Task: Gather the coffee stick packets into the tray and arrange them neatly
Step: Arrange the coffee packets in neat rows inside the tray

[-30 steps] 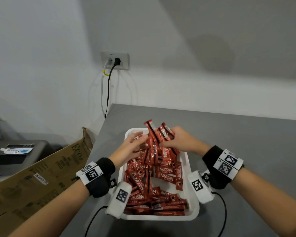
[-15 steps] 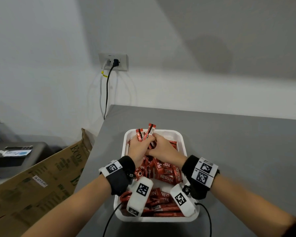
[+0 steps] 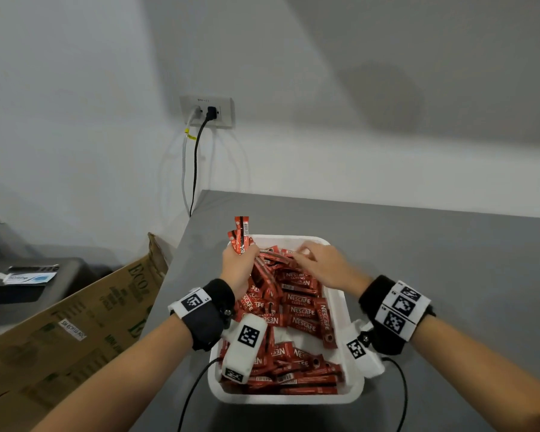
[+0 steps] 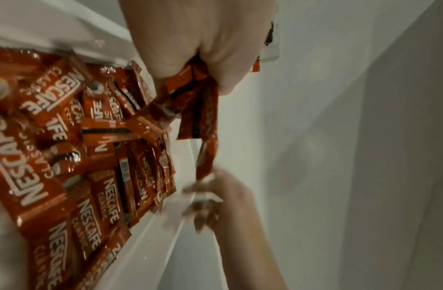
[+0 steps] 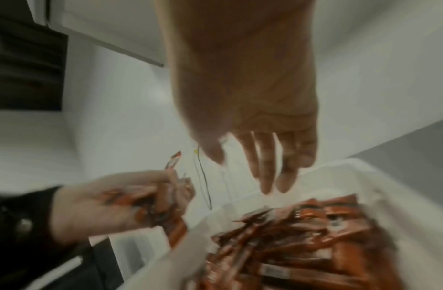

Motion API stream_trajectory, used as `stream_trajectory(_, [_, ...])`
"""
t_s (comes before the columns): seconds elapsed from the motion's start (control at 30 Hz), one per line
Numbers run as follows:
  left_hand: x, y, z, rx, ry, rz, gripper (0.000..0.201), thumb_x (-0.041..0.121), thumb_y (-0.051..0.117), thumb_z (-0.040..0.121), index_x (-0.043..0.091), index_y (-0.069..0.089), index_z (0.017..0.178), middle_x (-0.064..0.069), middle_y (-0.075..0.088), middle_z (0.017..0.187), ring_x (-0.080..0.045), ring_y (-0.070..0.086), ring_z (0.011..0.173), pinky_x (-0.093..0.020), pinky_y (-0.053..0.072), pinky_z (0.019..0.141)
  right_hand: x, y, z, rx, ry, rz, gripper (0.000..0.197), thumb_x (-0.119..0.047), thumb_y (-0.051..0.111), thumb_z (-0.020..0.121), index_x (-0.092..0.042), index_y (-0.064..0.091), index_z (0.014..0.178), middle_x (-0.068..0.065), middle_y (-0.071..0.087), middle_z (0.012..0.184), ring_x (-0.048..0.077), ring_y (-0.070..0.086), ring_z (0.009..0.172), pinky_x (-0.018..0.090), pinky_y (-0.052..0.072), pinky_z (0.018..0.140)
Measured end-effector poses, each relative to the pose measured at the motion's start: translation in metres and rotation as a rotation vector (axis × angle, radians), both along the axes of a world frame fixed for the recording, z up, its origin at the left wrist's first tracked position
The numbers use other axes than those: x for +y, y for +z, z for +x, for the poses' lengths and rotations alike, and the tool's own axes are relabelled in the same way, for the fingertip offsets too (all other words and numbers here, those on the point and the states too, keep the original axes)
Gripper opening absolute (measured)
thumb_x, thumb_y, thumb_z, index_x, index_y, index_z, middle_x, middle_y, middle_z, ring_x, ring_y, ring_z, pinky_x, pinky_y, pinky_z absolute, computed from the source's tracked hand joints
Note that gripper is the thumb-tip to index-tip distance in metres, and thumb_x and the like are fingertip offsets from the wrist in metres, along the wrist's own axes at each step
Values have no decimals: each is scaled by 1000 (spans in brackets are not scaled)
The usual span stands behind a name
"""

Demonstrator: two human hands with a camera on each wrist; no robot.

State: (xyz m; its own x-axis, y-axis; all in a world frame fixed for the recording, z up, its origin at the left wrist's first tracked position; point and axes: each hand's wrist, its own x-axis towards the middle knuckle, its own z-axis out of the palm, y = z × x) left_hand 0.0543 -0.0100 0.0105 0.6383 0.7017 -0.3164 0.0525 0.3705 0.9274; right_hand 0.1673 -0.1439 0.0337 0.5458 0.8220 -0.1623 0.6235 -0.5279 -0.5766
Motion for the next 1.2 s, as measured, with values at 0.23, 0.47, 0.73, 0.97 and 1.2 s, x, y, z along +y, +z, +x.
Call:
stream_trajectory(0.23, [8, 2, -10, 48, -62, 51, 12, 9, 65, 84, 7, 57, 76, -8, 62, 70, -23, 62, 66, -34, 52, 70, -17, -32, -11, -533, 256, -665, 18, -28, 62, 86, -12, 58, 92, -2, 55, 84, 17, 55, 72, 28, 45, 61])
stream_trajectory(0.47, [8, 9, -17, 51, -122, 20, 8, 7, 67, 82, 4, 60, 80, -3, 63, 65, -6, 60, 45, -25, 46, 54, -6, -32, -17, -463, 252, -767, 28, -28, 70, 81, -11, 60, 101, 1, 62, 95, 18, 62, 82, 26, 47, 64])
stream_trajectory(0.73, [3, 7, -22, 125, -359, 88, 16, 11, 67, 83, 7, 65, 98, -10, 69, 96, -23, 67, 88, -35, 54, 81, -16, 6, -10, -291, 23, -293, 25, -17, 62, 79, -17, 43, 63, -6, 49, 63, 16, 54, 64, 22, 39, 50])
stream_trajectory(0.97, [-17, 17, -13, 124, -495, 67, 18, 24, 63, 87, 13, 68, 100, 0, 73, 85, -11, 69, 77, -22, 54, 68, -14, 5, -39, -508, 155, 45, 8, -17, 59, 81, -18, 55, 74, -4, 64, 74, 14, 57, 71, 22, 34, 54])
stream_trajectory(1.2, [-3, 10, -21, 143, -358, 26, 23, 9, 67, 83, 8, 64, 106, -13, 71, 97, -24, 68, 84, -38, 54, 81, -25, -3, 0, -209, 74, 153, 16, -23, 66, 84, -21, 64, 100, -13, 62, 86, -1, 53, 73, 23, 47, 69])
